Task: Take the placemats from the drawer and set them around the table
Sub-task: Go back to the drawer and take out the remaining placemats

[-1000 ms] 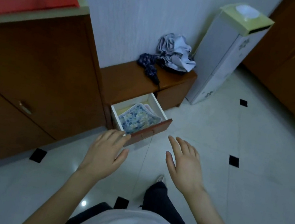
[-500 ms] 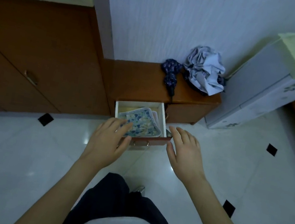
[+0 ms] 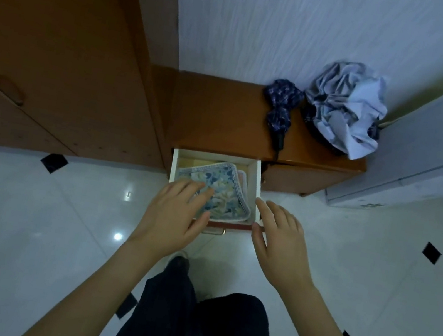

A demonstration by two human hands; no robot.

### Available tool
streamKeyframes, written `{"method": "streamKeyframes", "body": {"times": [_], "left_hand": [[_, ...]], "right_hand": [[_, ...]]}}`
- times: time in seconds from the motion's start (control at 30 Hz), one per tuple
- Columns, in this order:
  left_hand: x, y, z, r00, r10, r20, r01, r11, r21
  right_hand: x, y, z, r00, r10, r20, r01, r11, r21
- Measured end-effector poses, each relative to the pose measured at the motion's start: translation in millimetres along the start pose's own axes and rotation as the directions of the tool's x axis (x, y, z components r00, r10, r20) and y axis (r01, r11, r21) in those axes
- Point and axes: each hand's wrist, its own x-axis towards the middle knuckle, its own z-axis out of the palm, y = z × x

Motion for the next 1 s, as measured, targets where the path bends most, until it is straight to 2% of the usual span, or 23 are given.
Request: {"method": "streamKeyframes", "body": {"times": [0.23, 0.47, 0.57, 0.67, 0.77, 0.9, 0.93, 1.0], "left_hand": [[51.2, -64.1, 109.4, 1.000, -0.001, -0.005, 0.001, 0.999, 0.043], [99.5, -144.7, 245.2, 0.991, 0.069, 0.117, -0.091, 0.978, 0.189], [124.2, -173.7, 292.8, 0.983, 0.080, 0.164, -0.113, 0.973, 0.199], [147.2, -189.0, 330.8, 0.970, 0.095, 0.225, -0.137, 0.975, 0.177], [166.3, -196.0, 358.0, 0.918, 0.099, 0.384, -0.152, 0.982, 0.112], [180.3, -198.6, 386.0, 0.756, 0.100, 0.647, -0.072, 0.995, -0.070], [180.7, -198.3, 391.6, 0.724, 0.106, 0.681, -0.048, 0.993, -0.103], [180.5, -197.7, 399.5, 0.704, 0.131, 0.698, -0.037, 0.988, -0.148]], "right_hand": [[87.3, 46.7, 109.3, 0.996, -0.091, 0.008, 0.091, 0.995, 0.026], [157.0, 110.4, 251.3, 0.980, -0.194, 0.045, 0.193, 0.981, 0.005], [180.4, 136.5, 303.0, 0.967, -0.247, 0.057, 0.245, 0.969, 0.031], [200.3, 163.7, 344.2, 0.924, -0.365, 0.111, 0.366, 0.931, 0.017], [210.3, 176.8, 365.3, 0.868, -0.448, 0.213, 0.418, 0.892, 0.172], [211.5, 177.9, 380.5, 0.801, -0.464, 0.377, 0.333, 0.870, 0.364], [211.3, 177.5, 383.7, 0.774, -0.478, 0.416, 0.314, 0.860, 0.403], [212.1, 178.1, 389.0, 0.719, -0.502, 0.481, 0.290, 0.845, 0.449]]}}
